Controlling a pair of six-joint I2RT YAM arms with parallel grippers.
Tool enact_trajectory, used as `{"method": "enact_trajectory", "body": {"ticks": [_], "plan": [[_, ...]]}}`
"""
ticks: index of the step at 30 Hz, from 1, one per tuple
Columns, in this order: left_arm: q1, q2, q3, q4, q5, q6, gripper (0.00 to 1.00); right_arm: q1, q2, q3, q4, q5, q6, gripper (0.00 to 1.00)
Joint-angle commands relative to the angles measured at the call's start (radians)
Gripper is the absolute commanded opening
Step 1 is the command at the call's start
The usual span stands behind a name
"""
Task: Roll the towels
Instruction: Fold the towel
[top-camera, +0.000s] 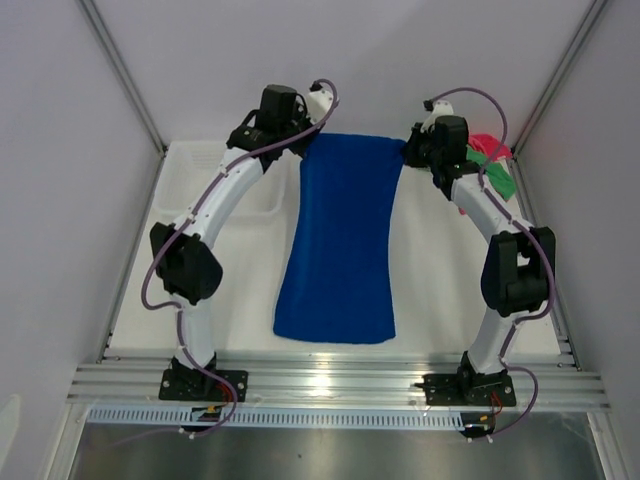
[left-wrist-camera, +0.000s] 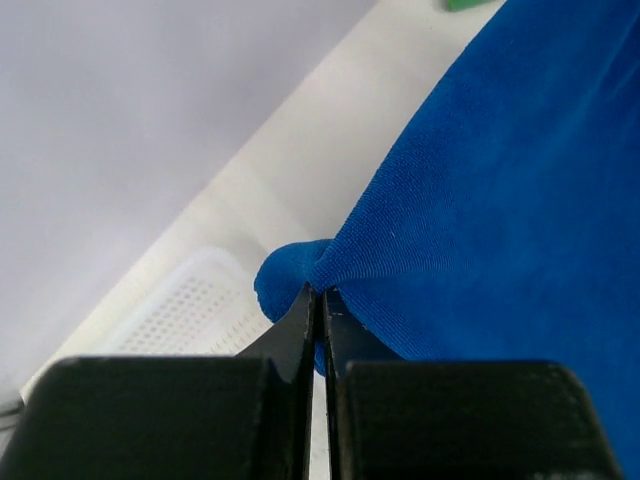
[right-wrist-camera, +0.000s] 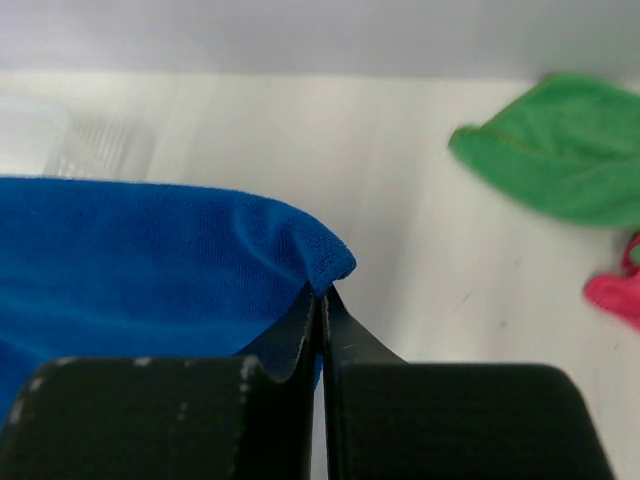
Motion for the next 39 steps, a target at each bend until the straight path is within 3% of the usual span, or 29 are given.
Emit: {"method": "enact_trajectory", "body": {"ticks": [1,6,13,20,25,39], "plan": [[0.005,0.064,0.094,0.027,-0.021,-0.020,0.01,-0.023,0.047,0.121,-0.005,0.000,-0.040,0.00],[0.005,0.101,0.108,0.024,-0.016,0.043,0.01,-0.031,0.051,0.108,-0.045,-0.038,-0.089,0.00],[0.005,-0.049,-0.277,0.153,0.059,0.209,0.01,0.021,-0.115,-0.243,0.115,-0.057,-0.115,0.00],[0.004,-0.218,-0.608,0.234,0.097,0.295,0.01,0.139,-0.296,-0.493,0.106,0.039,-0.140,0.00],[0.002,-0.314,-0.755,0.225,0.130,0.303,0.01,0.201,-0.385,-0.636,0.083,0.112,-0.122,0.00],[-0.027,-0.413,-0.946,0.159,0.194,0.283,0.04,0.299,-0.535,-0.784,-0.080,0.180,-0.013,0.00]]}}
